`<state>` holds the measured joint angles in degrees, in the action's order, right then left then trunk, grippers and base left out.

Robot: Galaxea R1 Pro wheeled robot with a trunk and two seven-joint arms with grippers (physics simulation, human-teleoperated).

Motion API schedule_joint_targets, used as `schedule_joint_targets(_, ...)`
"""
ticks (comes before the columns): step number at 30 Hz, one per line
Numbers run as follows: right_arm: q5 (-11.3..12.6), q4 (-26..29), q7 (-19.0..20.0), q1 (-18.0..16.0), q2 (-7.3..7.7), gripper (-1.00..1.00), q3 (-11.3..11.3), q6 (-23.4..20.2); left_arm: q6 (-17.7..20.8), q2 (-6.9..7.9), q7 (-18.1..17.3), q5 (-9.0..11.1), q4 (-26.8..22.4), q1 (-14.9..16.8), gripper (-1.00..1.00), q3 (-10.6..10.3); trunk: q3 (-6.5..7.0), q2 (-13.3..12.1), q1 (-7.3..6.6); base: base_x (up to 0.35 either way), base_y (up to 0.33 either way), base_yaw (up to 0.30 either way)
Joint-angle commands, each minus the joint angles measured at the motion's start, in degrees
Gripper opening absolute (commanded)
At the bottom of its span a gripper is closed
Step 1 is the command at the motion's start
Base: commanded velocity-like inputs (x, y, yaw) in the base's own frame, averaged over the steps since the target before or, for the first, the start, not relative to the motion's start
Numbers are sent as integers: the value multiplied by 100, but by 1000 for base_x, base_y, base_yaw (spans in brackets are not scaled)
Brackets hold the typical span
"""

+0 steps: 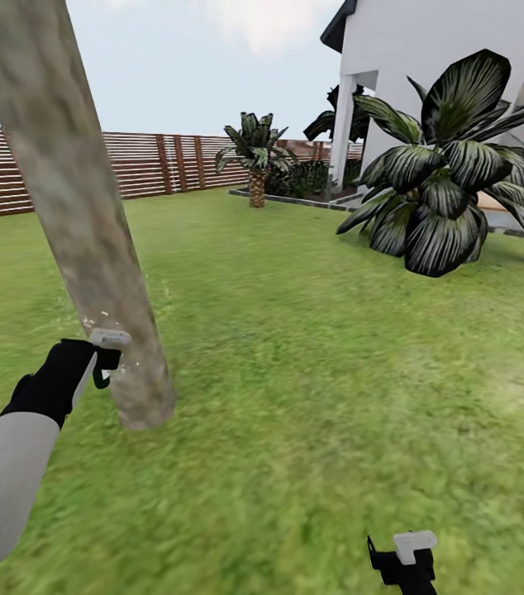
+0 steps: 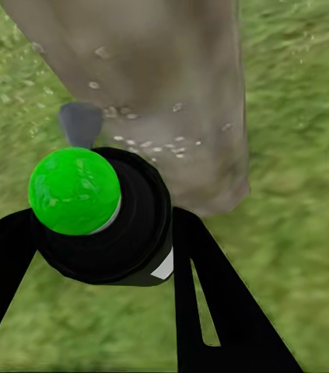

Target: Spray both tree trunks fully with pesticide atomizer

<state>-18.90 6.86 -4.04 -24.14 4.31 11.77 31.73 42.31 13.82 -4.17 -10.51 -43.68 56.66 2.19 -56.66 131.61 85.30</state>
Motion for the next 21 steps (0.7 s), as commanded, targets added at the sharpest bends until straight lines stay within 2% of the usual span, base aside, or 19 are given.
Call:
schedule_joint_targets(1,0,0,0,-1,0,100,0,0,-1,41,2,20,17,-3,-100,0,0,0,0,96,-274,115)
schedule_joint_targets(4,0,0,0,-1,-7,100,0,2,-3,85,5,28,33,-5,-100,-3,0,0,0,96,-274,225)
schedule_joint_targets(8,0,0,0,-2,-7,100,0,1,-3,3,19,68,12,-5,-100,-37,0,0,0,120,-274,274)
schedule_joint_targets(10,0,0,0,-2,-9,100,0,1,-3,-224,23,39,-5,6,-100,-40,0,0,0,147,-269,278)
schedule_joint_targets(13,0,0,0,-3,-8,100,0,0,3,-330,29,22,-15,14,-100,-43,0,0,0,161,-260,273)
schedule_joint_targets(16,0,0,0,-2,-7,100,0,2,5,-243,36,15,-11,6,-100,-9,0,0,0,175,-246,77)
schedule_joint_targets(19,0,0,0,-2,-7,100,0,1,6,103,39,24,29,-4,-100,0,0,0,0,177,-244,10)
schedule_joint_targets(21,0,0,0,-3,-7,100,0,2,6,146,39,23,47,-5,-100,-6,0,0,0,109,-255,1)
